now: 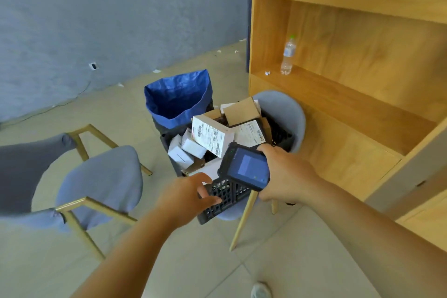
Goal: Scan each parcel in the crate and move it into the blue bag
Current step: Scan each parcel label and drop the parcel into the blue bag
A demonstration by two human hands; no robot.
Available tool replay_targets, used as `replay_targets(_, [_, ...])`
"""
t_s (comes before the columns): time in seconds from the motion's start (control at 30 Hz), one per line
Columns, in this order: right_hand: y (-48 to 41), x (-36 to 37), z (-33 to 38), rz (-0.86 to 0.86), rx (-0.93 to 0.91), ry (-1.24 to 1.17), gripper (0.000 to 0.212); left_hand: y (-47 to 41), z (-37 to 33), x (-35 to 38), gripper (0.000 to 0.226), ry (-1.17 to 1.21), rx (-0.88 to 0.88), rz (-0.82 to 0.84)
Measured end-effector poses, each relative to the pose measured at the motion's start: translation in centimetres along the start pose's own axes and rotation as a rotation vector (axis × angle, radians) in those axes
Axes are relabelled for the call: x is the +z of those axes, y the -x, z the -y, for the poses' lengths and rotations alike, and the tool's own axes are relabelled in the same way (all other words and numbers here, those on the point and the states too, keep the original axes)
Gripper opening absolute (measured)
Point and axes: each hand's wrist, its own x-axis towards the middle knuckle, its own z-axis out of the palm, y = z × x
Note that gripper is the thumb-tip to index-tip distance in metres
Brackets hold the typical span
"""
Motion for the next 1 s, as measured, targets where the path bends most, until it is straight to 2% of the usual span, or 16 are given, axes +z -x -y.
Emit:
replay_targets(0.27, [-9.2,1.7,-2.0,-0.105,0.19,-0.074,0.083,-9.4,5.9,-0.7,0.039,-0.083,-0.084,0.094])
replay_targets(0.53, [-17.7,1.8,-2.4,-0.137,0.331,-0.144,0.08,-19.3,8.9,-3.9,0.039,-0.01,-0.115,0.099])
replay_targets(0.67, [-20.8,2.3,-1.7,-0.151,0.41,-0.179,0.082,-24.6,10.3,-5.1,0.063,-0.159,0.021,0.053])
replay_targets(0.8, [-23.7,3.6,-0.2,-0.184,0.56,-0.173,0.082,-30.6,11.8,-6.4,0.077,-0.25,0.275,0.109])
replay_targets(0.9, [-25.0,4.5,1.5,-0.232,0.703,-0.211,0.087,-34.6,12.6,-6.9,0.082,-0.324,0.481,0.268])
replay_targets(1.0, [-25.2,5.5,3.7,-0.3,0.83,-0.292,0.087,-37.3,13.3,-7.0,0.079,-0.311,0.56,0.482])
